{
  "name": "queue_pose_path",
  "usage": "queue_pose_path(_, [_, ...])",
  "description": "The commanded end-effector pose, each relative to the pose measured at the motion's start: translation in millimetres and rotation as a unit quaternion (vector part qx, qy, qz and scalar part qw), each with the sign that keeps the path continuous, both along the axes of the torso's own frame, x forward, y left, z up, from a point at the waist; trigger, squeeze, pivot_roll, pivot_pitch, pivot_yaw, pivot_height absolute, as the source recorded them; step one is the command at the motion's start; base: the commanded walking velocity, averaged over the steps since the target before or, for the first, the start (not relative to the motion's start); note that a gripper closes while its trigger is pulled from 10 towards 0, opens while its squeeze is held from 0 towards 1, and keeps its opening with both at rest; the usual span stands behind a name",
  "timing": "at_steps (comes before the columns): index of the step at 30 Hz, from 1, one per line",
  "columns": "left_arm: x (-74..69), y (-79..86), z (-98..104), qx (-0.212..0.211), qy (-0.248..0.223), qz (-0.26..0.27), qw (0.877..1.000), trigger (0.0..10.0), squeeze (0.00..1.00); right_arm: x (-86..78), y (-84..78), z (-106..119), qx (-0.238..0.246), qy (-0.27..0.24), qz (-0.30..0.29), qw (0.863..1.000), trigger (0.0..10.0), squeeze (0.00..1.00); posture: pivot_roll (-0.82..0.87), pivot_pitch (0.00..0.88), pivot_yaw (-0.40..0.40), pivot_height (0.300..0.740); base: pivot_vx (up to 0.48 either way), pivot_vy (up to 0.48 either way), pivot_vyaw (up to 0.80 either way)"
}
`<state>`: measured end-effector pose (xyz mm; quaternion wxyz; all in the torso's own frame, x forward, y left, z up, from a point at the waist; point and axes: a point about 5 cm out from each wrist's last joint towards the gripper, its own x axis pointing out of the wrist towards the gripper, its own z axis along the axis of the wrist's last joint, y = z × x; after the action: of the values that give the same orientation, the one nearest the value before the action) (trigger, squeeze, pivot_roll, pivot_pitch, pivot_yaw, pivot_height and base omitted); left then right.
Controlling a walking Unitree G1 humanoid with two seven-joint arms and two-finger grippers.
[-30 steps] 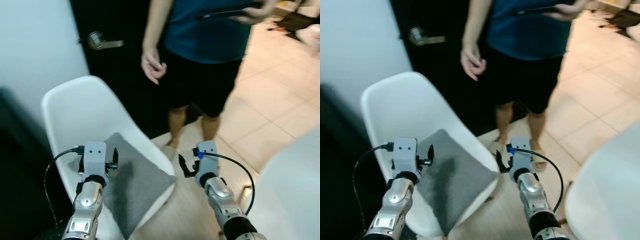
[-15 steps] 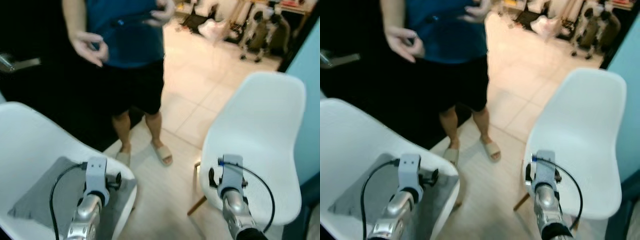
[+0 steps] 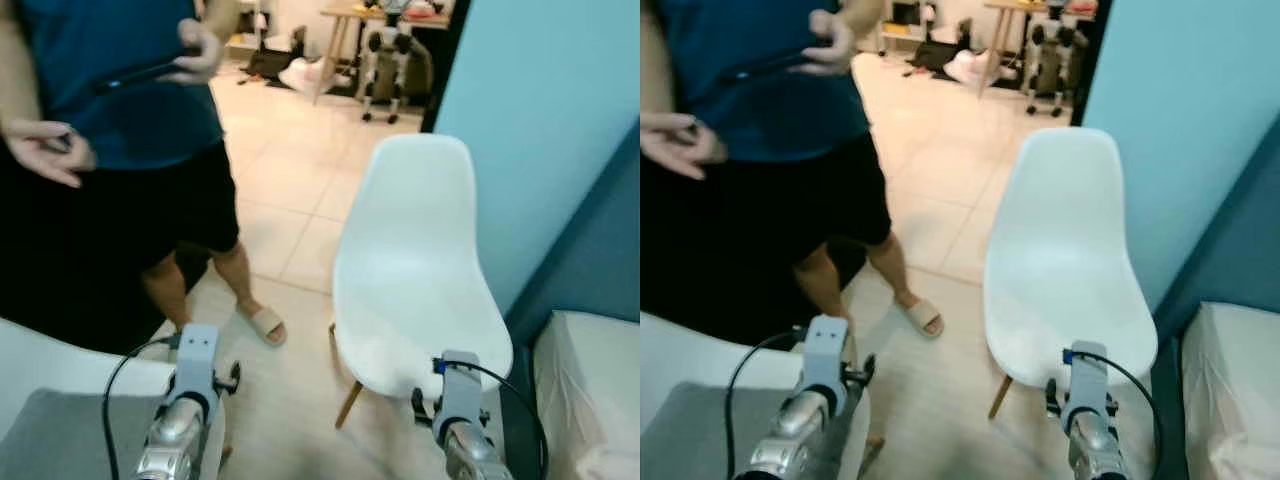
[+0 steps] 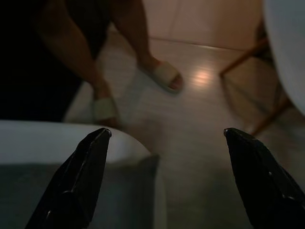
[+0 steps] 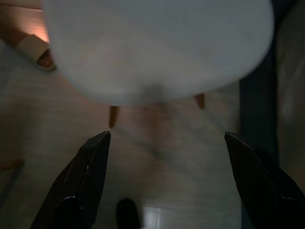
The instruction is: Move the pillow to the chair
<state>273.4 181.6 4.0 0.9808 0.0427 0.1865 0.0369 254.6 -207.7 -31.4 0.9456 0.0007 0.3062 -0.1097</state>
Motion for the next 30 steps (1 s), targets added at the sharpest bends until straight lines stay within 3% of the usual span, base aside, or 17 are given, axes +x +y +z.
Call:
queue_pose_path(1, [-5.7, 4.5, -6, 0.015, 0.004, 0.012, 1.000, 10.0, 0.00, 3.3, 1.5, 1, -0.002, 0.006, 0.008, 1.000, 10.0, 0.00, 0.06, 0.000, -0.023, 0.740, 0.000, 0.000, -0.80])
queue_pose_path(8, [-14.1, 23.0, -5, 0.047, -0.011, 0.038, 0.998, 10.0, 0.00, 14.6, 15.8, 6, 0.006, 0.000, 0.032, 0.999, 10.0, 0.00, 0.12, 0.019, -0.058, 0.740, 0.000, 0.000, -0.80])
queue_pose_path(10, [-22.8, 31.5, -4, 0.016, -0.010, 0.046, 0.999, 10.0, 0.00, 26.6, 31.8, 14, 0.018, -0.012, 0.066, 0.998, 10.0, 0.00, 0.18, 0.038, -0.074, 0.740, 0.000, 0.000, -0.80])
queue_pose_path(12, [-25.9, 33.6, -3, 0.013, -0.015, 0.047, 0.999, 10.0, 0.00, 29.7, 37.1, 16, 0.023, -0.015, 0.075, 0.997, 10.0, 0.00, 0.20, 0.046, -0.083, 0.740, 0.000, 0.000, -0.80])
queue_pose_path(22, [-50.3, 43.8, 14, 0.063, -0.057, 0.062, 0.994, 10.0, 0.00, 35.7, 74.3, 18, 0.054, -0.012, 0.149, 0.987, 10.0, 0.00, 0.34, 0.093, -0.119, 0.740, 0.000, 0.000, -0.80])
queue_pose_path(27, [-45.4, 44.7, 19, 0.050, -0.070, 0.065, 0.994, 10.0, 0.00, 37.4, 78.2, 20, 0.052, -0.016, 0.156, 0.986, 10.0, 0.00, 0.29, 0.093, -0.095, 0.740, 0.000, 0.000, -0.80])
queue_pose_path(30, [-28.7, 39.1, 19, 0.032, -0.075, 0.054, 0.995, 10.0, 0.00, 37.0, 72.6, 20, 0.046, -0.024, 0.150, 0.987, 10.0, 0.00, 0.21, 0.080, -0.070, 0.740, 0.000, 0.000, -0.80])
